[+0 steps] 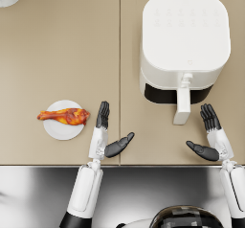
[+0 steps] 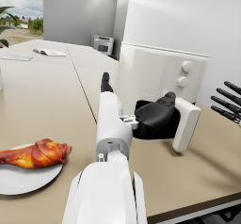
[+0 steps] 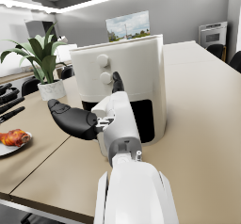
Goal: Pick up the drumstick and place it into the air fryer
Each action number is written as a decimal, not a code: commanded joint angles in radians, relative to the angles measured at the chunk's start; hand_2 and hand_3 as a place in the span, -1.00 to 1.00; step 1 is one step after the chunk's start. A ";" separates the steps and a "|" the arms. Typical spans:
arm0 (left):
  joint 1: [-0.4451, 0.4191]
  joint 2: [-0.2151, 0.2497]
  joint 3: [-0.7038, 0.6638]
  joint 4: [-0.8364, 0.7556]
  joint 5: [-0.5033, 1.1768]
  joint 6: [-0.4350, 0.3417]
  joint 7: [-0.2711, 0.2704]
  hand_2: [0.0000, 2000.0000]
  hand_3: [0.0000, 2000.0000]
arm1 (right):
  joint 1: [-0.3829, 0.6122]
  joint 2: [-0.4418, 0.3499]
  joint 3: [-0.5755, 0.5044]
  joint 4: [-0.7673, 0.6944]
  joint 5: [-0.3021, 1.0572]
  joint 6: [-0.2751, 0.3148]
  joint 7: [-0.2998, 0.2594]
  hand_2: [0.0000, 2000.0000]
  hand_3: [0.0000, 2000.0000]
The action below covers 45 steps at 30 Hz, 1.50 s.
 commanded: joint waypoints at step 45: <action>0.013 0.048 -0.269 -0.043 0.761 -0.101 -0.101 -1.00 -1.00 | 0.056 -0.102 0.014 -0.097 0.288 -0.100 0.101 -1.00 -1.00</action>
